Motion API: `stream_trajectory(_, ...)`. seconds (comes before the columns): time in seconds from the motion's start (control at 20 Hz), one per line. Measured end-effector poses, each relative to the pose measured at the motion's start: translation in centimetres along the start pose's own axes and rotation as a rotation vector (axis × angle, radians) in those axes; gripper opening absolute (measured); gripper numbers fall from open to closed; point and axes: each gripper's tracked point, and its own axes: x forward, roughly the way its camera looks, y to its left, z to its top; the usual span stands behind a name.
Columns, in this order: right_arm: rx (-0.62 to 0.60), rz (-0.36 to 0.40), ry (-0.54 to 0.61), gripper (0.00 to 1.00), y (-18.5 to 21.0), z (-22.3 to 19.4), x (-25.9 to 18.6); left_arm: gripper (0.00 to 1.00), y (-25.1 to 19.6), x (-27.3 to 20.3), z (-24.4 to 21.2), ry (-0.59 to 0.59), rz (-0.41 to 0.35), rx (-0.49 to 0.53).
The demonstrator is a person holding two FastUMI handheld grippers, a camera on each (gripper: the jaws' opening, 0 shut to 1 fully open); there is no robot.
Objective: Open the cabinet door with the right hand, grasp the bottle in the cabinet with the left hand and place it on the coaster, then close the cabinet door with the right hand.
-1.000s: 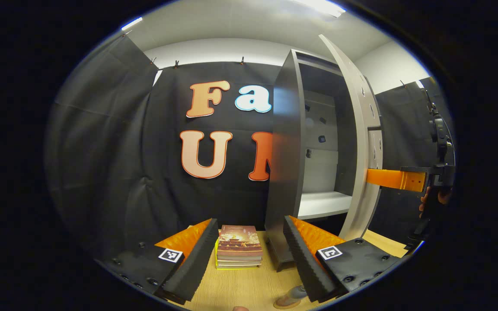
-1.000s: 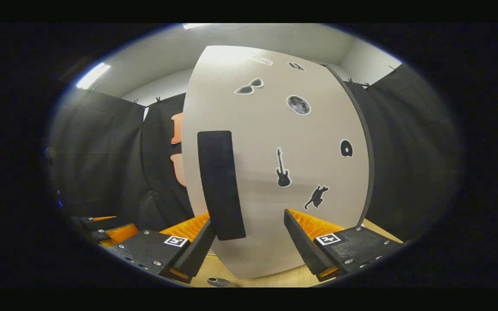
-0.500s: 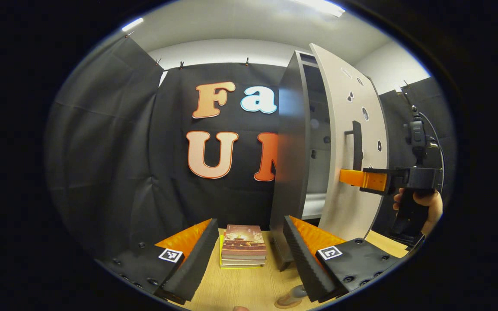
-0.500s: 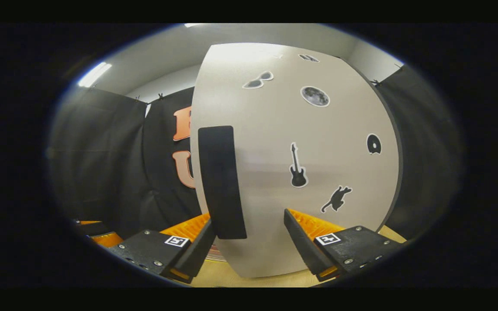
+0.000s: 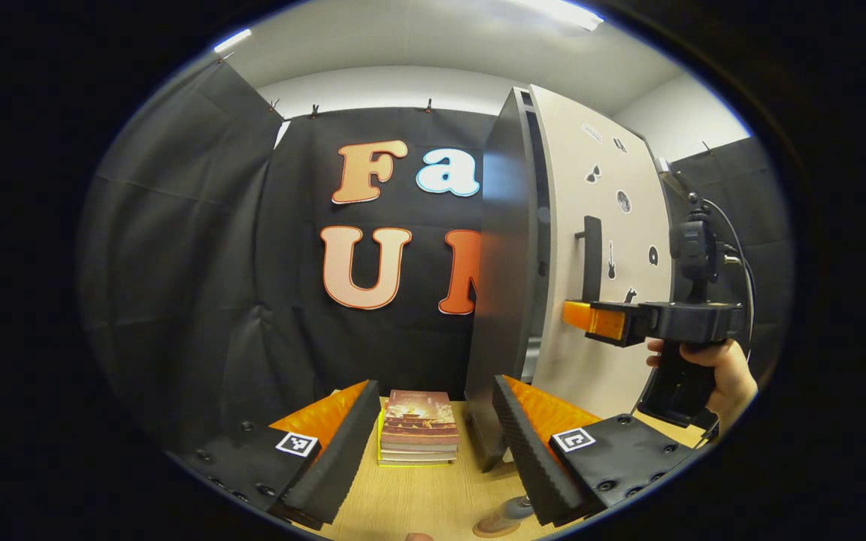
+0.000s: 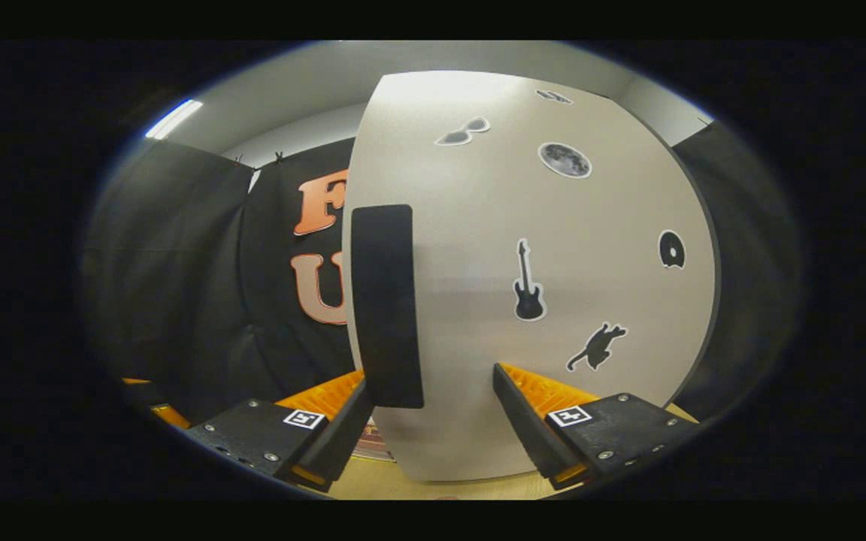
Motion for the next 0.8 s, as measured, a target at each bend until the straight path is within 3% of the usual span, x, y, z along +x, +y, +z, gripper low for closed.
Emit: stream_trajectory(0.8,-0.034,-0.014,0.011,0.95,-0.07,-0.67,0.62,0.99,-0.57,-0.41,-0.37,0.011,0.010,0.005)
